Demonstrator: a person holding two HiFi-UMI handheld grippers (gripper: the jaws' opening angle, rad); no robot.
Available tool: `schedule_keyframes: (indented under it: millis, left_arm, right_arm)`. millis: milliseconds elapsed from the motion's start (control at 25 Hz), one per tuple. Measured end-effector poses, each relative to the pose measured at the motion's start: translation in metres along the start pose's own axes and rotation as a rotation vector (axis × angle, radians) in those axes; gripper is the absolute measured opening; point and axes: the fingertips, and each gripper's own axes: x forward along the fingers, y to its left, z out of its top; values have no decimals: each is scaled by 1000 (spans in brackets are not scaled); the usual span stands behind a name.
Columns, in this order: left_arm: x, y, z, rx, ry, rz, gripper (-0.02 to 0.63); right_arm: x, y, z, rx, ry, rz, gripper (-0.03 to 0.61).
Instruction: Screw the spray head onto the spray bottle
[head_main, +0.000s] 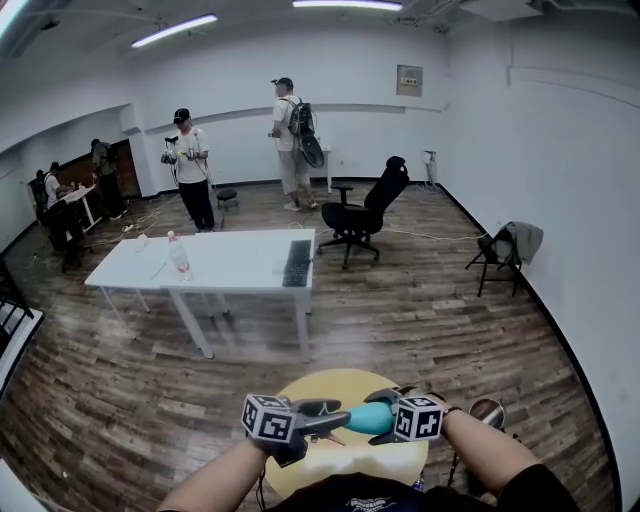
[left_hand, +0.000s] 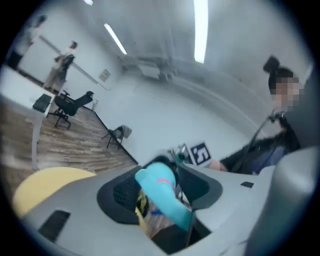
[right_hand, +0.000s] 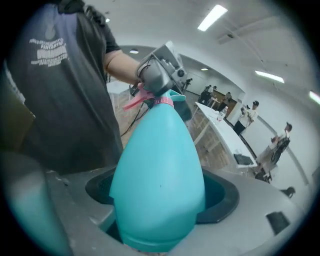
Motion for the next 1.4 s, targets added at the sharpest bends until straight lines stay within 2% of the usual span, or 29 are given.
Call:
schedule_keyframes:
  millis: [80, 120, 200, 280, 320, 400, 520, 560, 600, 640, 720, 920, 960, 1040, 1080, 1160, 1240, 1280, 1320, 1400]
  left_arm:
    - [-33, 13, 27, -147, -211, -14, 284]
    - [-51, 20, 35, -182, -269, -3, 291]
    - [-78, 33, 36, -186, -285, 50, 291]
    - [-89, 42, 23, -147, -215, 103, 291]
    - [-86, 43, 15, -124, -164, 115, 308]
    - [-63, 34, -4, -75, -46, 100, 338]
    - [-10, 10, -28, 34, 125, 46, 367]
    - [4, 2, -32, 94, 172, 42, 366]
    - [13, -3, -36, 166, 212, 52, 310]
    - [18, -7, -38, 234, 244, 68, 243]
    - [18, -11, -40, 303, 285, 77, 239]
    - [15, -16, -44, 384, 331, 84, 239]
    - [16, -15, -45, 372, 330, 87, 239]
    - [15, -11, -43, 269, 278, 75, 249]
    - [9, -7, -37, 193, 212, 68, 255]
    - [-17, 5, -12, 34, 13, 63, 315]
    - [-55, 20, 9, -105, -160, 64, 370]
    - [-73, 27, 15, -149, -209, 76, 377]
    - [-86, 34, 16, -172, -228, 94, 377]
    - [-93, 40, 9, -168, -196, 118, 377]
  right_arm:
    - [-3, -2, -21, 139, -39, -1, 445]
    - [-7, -5, -37, 186, -33, -19, 445]
    - [-15, -9, -71, 201, 37, -73, 445]
    - [-19, -11, -91, 158, 117, -115, 445]
    - [-20, -11, -89, 137, 129, -123, 445]
    - [-17, -11, -65, 77, 114, -125, 445]
    - [-9, -8, -13, -80, 105, -129, 446]
    - [-6, -7, -2, -132, 118, -130, 446]
    - [-4, -7, 3, -175, 137, -130, 446]
    - [-3, -6, 4, -199, 149, -127, 446]
    - [-3, -2, 4, -194, 129, -107, 445]
    - [-3, 6, 7, -164, 86, -60, 439]
    - [-3, 7, 6, -151, 76, -45, 439]
    - [-2, 10, 8, -103, 37, -6, 439]
    - [-1, 11, 9, -66, 11, 13, 439]
    - [-1, 11, 0, 29, -28, 20, 440]
    - [-6, 8, -30, 126, -29, -8, 440]
    - [-11, 6, -46, 166, -15, -26, 440]
    - [-16, 4, -60, 191, 4, -44, 440]
    - [-21, 1, -71, 176, 41, -73, 440]
